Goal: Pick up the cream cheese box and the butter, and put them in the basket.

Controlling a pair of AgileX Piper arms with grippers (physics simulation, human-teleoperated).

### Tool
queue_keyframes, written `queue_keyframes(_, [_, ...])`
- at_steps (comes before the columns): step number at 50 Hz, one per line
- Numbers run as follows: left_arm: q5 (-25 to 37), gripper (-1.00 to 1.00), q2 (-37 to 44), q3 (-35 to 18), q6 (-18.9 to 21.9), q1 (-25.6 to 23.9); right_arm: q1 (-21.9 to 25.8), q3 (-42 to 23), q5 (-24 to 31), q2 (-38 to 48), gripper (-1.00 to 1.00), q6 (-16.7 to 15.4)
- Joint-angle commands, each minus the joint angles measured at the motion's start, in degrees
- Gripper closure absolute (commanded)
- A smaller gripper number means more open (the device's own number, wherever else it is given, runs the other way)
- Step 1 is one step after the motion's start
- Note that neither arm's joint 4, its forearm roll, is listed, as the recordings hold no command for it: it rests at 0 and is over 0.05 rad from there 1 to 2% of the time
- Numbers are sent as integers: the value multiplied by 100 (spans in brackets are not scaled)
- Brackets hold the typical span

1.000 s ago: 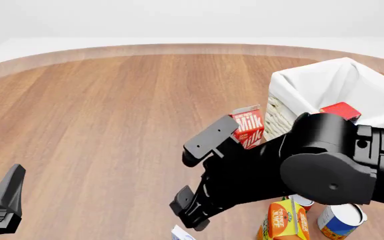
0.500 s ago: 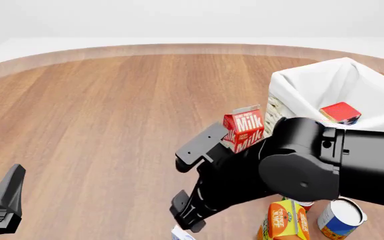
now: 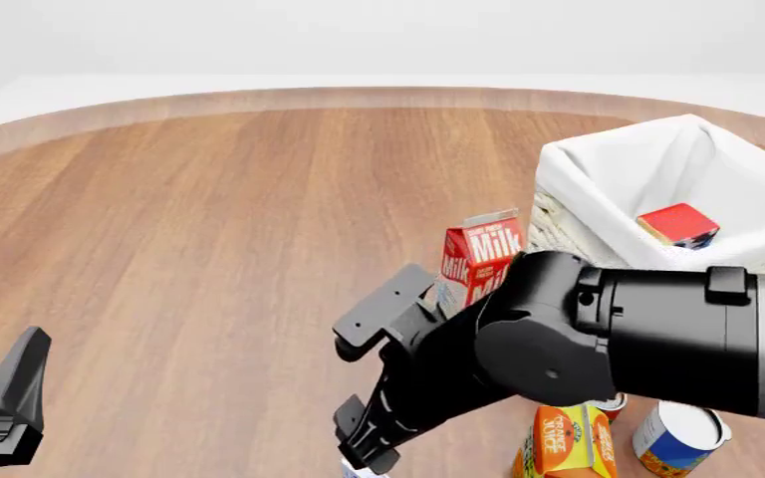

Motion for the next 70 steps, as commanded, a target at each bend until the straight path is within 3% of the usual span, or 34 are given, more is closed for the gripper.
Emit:
queue_keyframes(1, [0, -100, 0, 0, 0, 0, -39, 115, -98, 109, -100, -17])
queue_keyframes(34, [0, -100, 0, 0, 0, 0, 245, 152, -575, 633, -100, 372])
queue_keyframes(47, [0, -100, 0, 0, 0, 0, 430, 302, -862, 853, -100, 669])
queue_keyframes(70, [0, -100, 0, 0, 0, 0, 356, 575, -1160, 937, -100, 765])
